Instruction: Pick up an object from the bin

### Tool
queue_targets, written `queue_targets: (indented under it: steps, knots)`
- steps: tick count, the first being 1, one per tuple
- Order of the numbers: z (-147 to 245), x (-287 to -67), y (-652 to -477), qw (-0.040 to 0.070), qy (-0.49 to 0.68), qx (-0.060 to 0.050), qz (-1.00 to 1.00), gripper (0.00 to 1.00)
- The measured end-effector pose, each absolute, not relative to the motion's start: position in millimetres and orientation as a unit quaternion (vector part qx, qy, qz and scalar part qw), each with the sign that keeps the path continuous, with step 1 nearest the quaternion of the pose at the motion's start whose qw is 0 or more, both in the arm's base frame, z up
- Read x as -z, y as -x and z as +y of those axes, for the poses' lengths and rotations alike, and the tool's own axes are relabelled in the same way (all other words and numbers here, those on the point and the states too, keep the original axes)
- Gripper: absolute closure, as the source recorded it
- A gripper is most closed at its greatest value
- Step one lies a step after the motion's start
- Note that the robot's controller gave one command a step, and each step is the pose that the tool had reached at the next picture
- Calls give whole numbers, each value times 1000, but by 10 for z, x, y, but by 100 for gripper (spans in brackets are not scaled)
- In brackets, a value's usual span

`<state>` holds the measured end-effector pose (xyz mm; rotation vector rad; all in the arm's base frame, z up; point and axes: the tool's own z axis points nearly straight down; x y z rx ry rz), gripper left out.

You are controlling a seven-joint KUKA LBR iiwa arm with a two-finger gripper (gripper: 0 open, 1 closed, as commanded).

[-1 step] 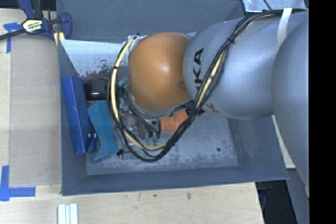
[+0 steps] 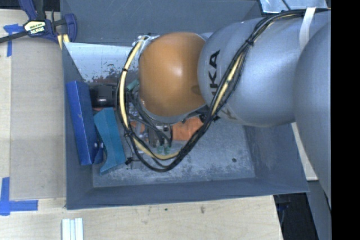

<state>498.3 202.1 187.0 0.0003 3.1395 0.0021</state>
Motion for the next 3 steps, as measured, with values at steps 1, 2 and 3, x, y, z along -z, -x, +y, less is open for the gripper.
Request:
queue_targets:
  steps: [1, 2, 3]
  knots:
    - [2028, -1574, -5016, 1, -4, -1, 1000, 0]
    - [2011, -1269, -4897, 1, -65, 0, 998, 0]
    - [1983, -909, -5199, 1, -5, 0, 1000, 0]
